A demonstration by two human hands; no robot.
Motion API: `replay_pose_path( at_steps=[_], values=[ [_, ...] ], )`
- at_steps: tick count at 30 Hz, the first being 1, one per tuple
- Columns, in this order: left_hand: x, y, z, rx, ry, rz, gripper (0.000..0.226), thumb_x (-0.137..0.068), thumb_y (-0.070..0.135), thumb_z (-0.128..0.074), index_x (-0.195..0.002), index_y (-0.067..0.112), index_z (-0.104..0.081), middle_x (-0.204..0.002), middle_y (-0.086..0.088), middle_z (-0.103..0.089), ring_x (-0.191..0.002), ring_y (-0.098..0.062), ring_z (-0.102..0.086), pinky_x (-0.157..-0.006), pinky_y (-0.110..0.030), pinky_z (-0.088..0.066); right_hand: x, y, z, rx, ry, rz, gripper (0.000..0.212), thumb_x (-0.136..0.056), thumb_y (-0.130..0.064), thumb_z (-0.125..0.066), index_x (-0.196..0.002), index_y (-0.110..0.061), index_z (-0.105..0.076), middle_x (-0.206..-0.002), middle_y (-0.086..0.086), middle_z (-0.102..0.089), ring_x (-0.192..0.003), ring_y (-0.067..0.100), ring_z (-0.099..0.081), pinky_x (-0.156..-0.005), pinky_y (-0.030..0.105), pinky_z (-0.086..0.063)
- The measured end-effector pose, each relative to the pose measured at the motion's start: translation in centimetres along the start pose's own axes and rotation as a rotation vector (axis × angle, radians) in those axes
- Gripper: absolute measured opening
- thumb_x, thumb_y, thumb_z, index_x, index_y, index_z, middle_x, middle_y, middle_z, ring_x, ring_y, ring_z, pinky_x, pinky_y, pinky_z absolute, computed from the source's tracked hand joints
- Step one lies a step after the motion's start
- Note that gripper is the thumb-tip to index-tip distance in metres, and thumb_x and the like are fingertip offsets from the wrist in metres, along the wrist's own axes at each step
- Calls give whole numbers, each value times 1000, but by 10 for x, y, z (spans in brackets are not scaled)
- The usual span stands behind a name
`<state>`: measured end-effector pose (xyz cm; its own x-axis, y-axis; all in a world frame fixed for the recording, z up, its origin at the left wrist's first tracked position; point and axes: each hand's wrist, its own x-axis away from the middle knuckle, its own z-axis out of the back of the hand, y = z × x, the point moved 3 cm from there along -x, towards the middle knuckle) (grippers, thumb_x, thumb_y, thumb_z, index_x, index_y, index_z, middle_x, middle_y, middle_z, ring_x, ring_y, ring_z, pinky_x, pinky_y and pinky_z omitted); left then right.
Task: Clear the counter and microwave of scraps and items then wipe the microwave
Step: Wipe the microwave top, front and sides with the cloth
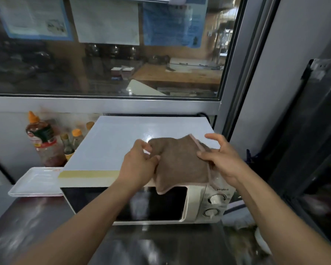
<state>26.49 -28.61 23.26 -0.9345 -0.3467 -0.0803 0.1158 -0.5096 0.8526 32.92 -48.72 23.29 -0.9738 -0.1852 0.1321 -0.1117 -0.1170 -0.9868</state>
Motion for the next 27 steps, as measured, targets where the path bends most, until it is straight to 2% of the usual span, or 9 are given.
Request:
replay_pose_path(
  at_steps=[2,5,8,11,13,17,22,25,27],
  values=[
    [-2,12,4,220,14,52,27,-90,18,-59,-111,22,-45,-88,-6,-68,-85,-18,-62,-70,-22,-46,-3,-8,11,-61,-176,18,54,-80,4,-67,-117,-34,-57,-87,13,-66,-81,21,-67,-71,28,-52],
    [-10,27,7,306,-80,22,35,-88,9,-61,-119,24,-52,-96,-8,-69,-90,-18,-63,-81,-24,-49,-11,-15,23,202,-247,108,50,-74,10,-70,-108,-27,-65,-80,6,-59,-76,15,-62,-77,25,-52],
    [-24,33,5,-32,-126,-80,40,-78,6,-72,-114,20,-63,-103,1,-67,-95,-15,-62,-82,-18,-48,-16,-21,26,379,-137,199,28,-73,4,-74,-90,-18,-68,-72,-2,-59,-66,9,-56,-67,19,-48],
    [-43,43,-3,-345,-88,-198,16,-80,12,-68,-91,22,-66,-81,11,-61,-78,-9,-57,-61,-7,-40,-28,-21,34,390,-97,248,15,-76,-5,-74,-80,-17,-66,-79,0,-62,-76,14,-58,-76,29,-47],
    [-60,49,-11,-388,-106,-222,5,-82,19,-68,-82,20,-63,-79,8,-56,-77,-16,-56,-63,-20,-44,-36,-23,43,329,-78,224,12,-79,-6,-70,-84,-15,-64,-87,3,-65,-83,17,-62,-80,33,-49],
    [-105,59,-30,-438,-158,-285,11,-81,24,-69,-78,18,-61,-90,2,-62,-84,-19,-58,-77,-37,-50,-63,-32,54,309,21,254,16,-86,-7,-62,-79,-18,-53,-77,2,-60,-72,16,-59,-65,28,-47],
    [-165,68,-55,-273,-76,-392,15,-78,2,-65,-84,15,-64,-82,0,-66,-78,-18,-59,-62,-23,-45,-92,-47,56,616,302,617,24,-85,0,-58,-83,-22,-49,-80,-12,-59,-74,-8,-54,-59,5,-39],
    [-185,52,-75,-284,-212,-436,28,-82,-2,-61,-104,14,-65,-103,-2,-66,-93,-17,-60,-76,-20,-44,-101,-29,51,781,230,634,19,-85,-5,-56,-84,-23,-50,-87,-4,-65,-81,7,-61,-62,23,-50],
    [-188,33,-87,-433,-372,-454,42,-83,-3,-57,-119,18,-61,-123,-1,-61,-111,-18,-56,-93,-25,-44,-100,-8,38,822,28,451,11,-78,-19,-61,-83,-26,-53,-83,-2,-63,-76,18,-61,-60,33,-50]
  ],
)
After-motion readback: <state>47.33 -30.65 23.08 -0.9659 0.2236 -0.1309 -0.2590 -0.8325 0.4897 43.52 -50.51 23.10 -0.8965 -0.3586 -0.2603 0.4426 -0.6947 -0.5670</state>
